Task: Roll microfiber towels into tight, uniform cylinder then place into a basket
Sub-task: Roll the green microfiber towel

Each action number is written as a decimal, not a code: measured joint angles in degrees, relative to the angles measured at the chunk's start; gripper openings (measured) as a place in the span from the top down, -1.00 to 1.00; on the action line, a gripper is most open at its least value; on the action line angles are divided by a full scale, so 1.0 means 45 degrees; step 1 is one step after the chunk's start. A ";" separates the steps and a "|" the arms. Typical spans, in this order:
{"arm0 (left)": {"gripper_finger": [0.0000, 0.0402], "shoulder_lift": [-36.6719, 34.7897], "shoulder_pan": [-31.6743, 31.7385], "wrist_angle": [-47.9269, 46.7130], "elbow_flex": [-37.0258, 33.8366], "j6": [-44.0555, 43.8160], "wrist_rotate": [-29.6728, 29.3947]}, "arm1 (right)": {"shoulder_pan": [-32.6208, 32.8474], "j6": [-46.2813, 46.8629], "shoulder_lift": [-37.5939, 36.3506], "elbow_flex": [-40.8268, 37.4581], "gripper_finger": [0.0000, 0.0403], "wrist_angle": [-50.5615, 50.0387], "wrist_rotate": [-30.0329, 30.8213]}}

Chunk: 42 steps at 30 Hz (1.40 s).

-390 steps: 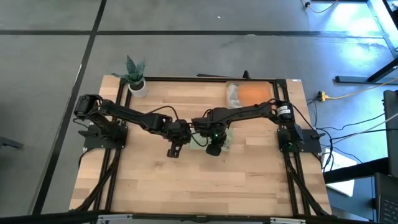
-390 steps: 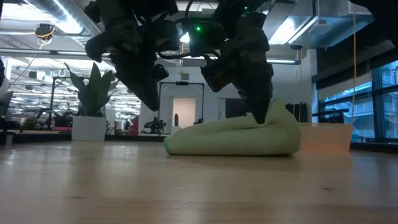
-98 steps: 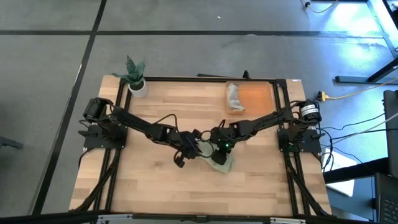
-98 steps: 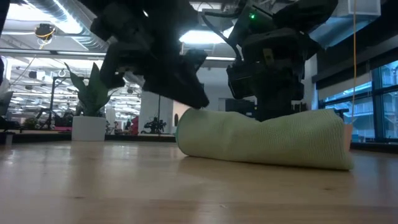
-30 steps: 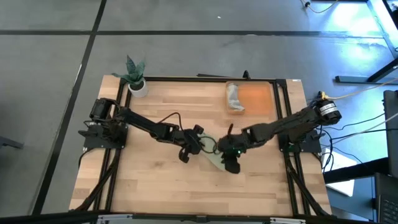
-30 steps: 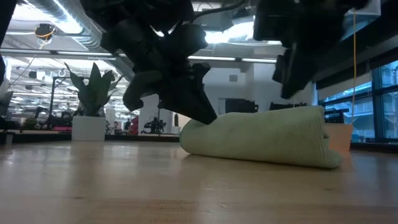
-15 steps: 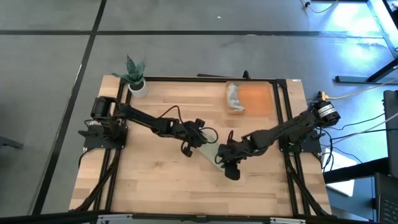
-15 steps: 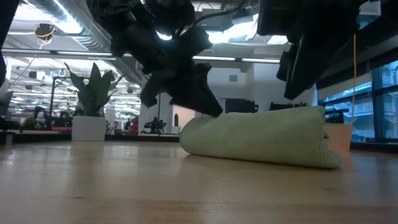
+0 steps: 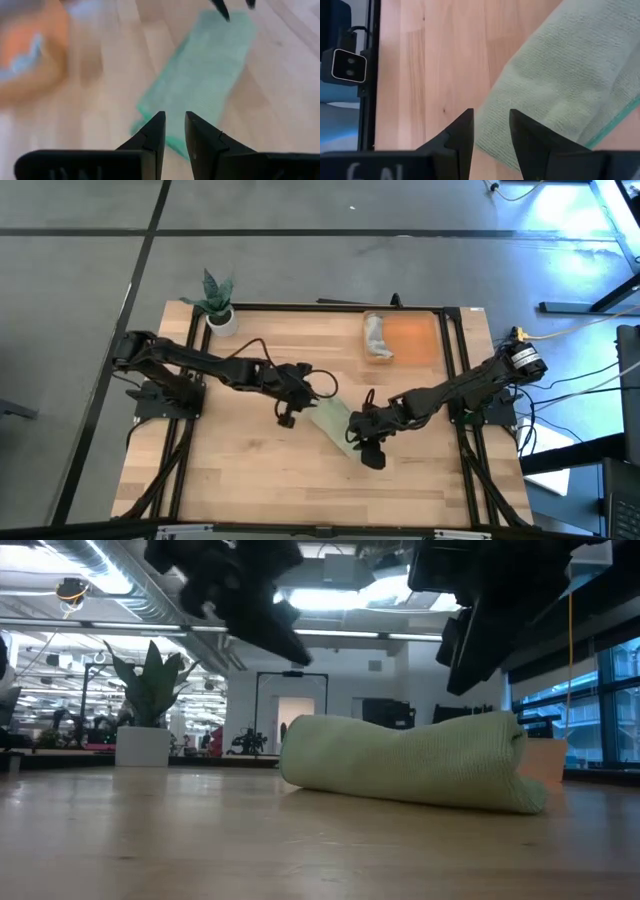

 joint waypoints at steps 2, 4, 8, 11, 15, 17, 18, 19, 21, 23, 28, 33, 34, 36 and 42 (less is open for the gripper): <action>0.68 -0.0274 -0.0010 -0.1050 0.0000 -0.0719 0.0121 | -0.0097 -0.0060 -0.0040 0.0000 0.37 -0.0019 0.0000; 0.68 -0.0389 -0.0068 -0.1596 0.0000 -0.1286 0.0386 | -0.0229 -0.0086 -0.0122 0.0010 0.37 -0.0093 0.0011; 0.68 -0.0510 -0.0374 -0.2558 0.0000 -0.1945 0.0988 | -0.0429 -0.0393 -0.0242 0.0015 0.37 -0.0458 0.0167; 0.68 -0.0605 -0.0645 -0.2899 -0.0005 -0.2620 0.1363 | -0.0552 -0.0841 -0.0417 0.0015 0.37 -0.0745 0.0173; 0.68 -0.1321 -0.0913 -0.3470 -0.0014 -0.3500 0.1430 | -0.0755 -0.0964 -0.0979 0.0015 0.37 -0.1427 0.0532; 0.68 -0.1819 -0.1016 -0.3677 -0.0006 -0.3879 0.1077 | -0.0826 -0.1024 -0.1298 0.0015 0.37 -0.1645 0.0674; 0.68 -0.2034 -0.1118 -0.3974 0.0000 -0.4059 0.0714 | -0.0890 -0.1102 -0.1428 0.0015 0.37 -0.1647 0.0695; 0.68 -0.2212 -0.1216 -0.4353 0.0000 -0.4233 0.0428 | -0.0920 -0.1258 -0.1559 0.0015 0.37 -0.1672 0.0690; 0.68 -0.2349 -0.1457 -0.4504 0.0000 -0.4552 -0.0133 | -0.0935 -0.1354 -0.1796 0.0015 0.37 -0.1782 0.0698; 0.68 -0.2450 -0.1735 -0.4661 -0.0005 -0.4618 -0.0445 | -0.0985 -0.1335 -0.1938 0.0015 0.37 -0.1682 0.0732; 0.68 -0.2448 -0.2006 -0.4556 -0.0174 -0.4854 -0.0520 | -0.0993 -0.1348 -0.2051 0.0015 0.37 -0.1652 0.0806; 0.68 -0.2847 -0.2074 -0.3944 -0.0550 -0.5390 -0.0439 | -0.0993 -0.1346 -0.2090 0.0010 0.37 -0.1685 0.0801; 0.68 -0.3030 -0.2074 -0.4029 -0.0532 -0.5395 -0.0494 | -0.0993 -0.1345 -0.2090 0.0010 0.37 -0.1685 0.0801; 0.68 -0.3531 -0.2088 -0.4692 -0.0559 -0.5571 -0.0517 | -0.0999 -0.1341 -0.2095 0.0010 0.37 -0.1681 0.0801; 0.68 -0.5491 -0.2780 -0.5407 -0.1121 -0.6842 -0.1966 | -0.1003 -0.0939 -0.2095 0.0010 0.37 -0.1627 0.0799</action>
